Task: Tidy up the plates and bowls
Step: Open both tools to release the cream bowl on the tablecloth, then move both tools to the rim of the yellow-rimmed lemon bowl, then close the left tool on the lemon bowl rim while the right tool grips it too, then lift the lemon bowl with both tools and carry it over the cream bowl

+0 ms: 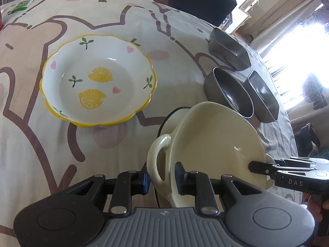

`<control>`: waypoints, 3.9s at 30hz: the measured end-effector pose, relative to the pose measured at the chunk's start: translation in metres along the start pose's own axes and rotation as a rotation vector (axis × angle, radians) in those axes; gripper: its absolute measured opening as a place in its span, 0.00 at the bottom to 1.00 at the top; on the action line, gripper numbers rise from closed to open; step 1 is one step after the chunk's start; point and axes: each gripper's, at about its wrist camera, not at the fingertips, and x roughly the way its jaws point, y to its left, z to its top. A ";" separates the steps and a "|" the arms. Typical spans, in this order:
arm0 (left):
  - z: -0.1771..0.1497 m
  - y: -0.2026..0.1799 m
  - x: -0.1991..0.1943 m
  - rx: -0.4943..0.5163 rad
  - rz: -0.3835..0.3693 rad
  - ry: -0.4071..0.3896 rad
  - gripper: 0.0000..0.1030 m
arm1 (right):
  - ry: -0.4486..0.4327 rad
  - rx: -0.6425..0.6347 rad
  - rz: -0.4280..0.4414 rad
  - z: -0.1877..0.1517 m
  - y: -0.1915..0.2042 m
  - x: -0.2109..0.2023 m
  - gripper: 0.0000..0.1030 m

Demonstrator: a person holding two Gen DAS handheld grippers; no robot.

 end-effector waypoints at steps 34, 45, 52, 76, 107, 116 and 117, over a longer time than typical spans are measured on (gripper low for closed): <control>0.051 0.055 -0.088 0.071 0.217 -0.298 1.00 | -0.434 0.013 0.109 0.055 0.094 -0.039 1.00; 0.083 0.093 -0.058 -0.022 0.185 -0.231 0.66 | -0.239 0.044 0.150 0.107 0.124 0.021 0.68; 0.097 0.109 -0.033 -0.030 0.212 -0.179 0.42 | -0.169 -0.018 0.129 0.117 0.145 0.050 0.42; 0.092 0.121 0.000 -0.021 0.137 -0.065 0.13 | -0.043 -0.081 0.152 0.120 0.156 0.086 0.20; 0.042 0.022 -0.116 0.084 0.038 -0.392 0.10 | -0.354 -0.013 0.210 0.065 0.113 -0.059 0.11; 0.014 -0.025 -0.099 0.143 -0.044 -0.329 0.10 | -0.356 0.070 0.142 0.021 0.063 -0.095 0.09; 0.012 -0.028 -0.095 0.149 -0.050 -0.317 0.10 | -0.354 0.071 0.129 0.017 0.058 -0.097 0.09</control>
